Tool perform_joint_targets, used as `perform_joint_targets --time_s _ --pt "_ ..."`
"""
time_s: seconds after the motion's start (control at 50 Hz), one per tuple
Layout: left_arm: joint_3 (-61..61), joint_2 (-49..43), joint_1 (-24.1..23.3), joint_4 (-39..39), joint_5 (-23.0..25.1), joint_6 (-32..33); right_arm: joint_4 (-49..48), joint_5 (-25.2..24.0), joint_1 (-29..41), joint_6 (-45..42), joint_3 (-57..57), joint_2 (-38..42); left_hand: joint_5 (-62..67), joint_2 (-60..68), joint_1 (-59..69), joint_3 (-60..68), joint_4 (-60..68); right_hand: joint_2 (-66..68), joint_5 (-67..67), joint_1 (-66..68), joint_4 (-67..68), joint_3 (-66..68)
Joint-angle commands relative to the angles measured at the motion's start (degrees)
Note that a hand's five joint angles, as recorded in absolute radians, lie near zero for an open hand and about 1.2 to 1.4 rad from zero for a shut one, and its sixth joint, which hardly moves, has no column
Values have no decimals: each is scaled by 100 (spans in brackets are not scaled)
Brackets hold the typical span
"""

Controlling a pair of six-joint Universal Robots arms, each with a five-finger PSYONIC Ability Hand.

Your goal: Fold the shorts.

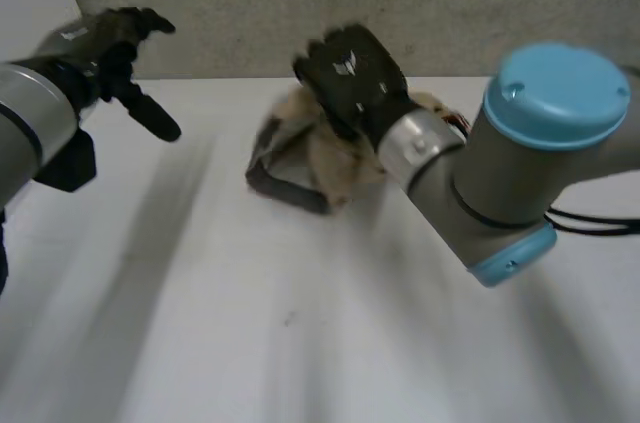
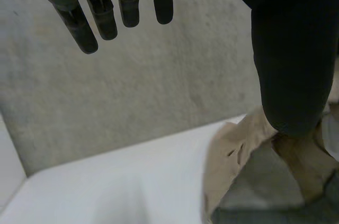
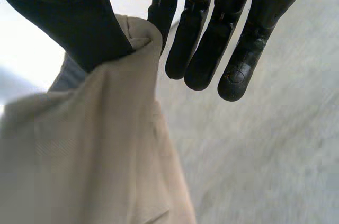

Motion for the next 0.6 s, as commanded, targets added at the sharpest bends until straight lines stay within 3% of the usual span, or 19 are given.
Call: perform_joint_targets --time_s 0.02,0.14,0.28,0.4,0.48,0.5,0.52,0.56,0.58,0.6 --pt "106 437 487 25 -26 -79 -64 893 238 1407 -1504 -228 -276 -198 -244 -283 -217 1268 1453 2581 1199 1253" --pt "72 779 715 279 -26 -386 -72 1764 194 1690 -2138 -290 -276 -198 -244 -283 -217 1268 1453 2581 1199 1253" --pt "1 1008 795 412 -9 -554 59 2695 -95 1331 -1429 -544 -276 -198 -244 -283 -217 1268 1453 2581 1199 1253" --pt "-60 1061 795 447 0 -537 95 2793 -833 1110 65 -624 -276 -198 -244 -283 -217 1268 1453 2581 1199 1253" --pt "-166 1009 751 456 17 -501 103 2714 -1729 1137 1015 -641 -276 -198 -244 -283 -217 1268 1453 2581 1199 1253" --pt "-175 1000 734 447 26 -501 208 2705 -2044 1154 1191 -598 -276 -198 -244 -283 -217 1024 1209 2337 955 1009" --pt "-192 991 716 447 26 -493 287 2679 -2178 1145 1280 -554 -276 -198 -244 -283 -217 -77 107 1235 -147 -93" --pt "-271 938 689 447 44 -493 489 2635 -2398 1128 1386 -466 -276 -198 -244 -283 -217 -3167 -2982 -1854 -3236 -3182" --pt "-280 912 681 447 44 -493 734 2618 -2556 1110 1412 -318 -276 -198 -244 -283 -217 -5698 -5513 -4385 -5767 -5713" --pt "-315 833 654 447 44 -493 875 2617 -2601 1119 1404 -273 -276 -198 -244 -283 -217 -5732 -5547 -4419 -5801 -5747"
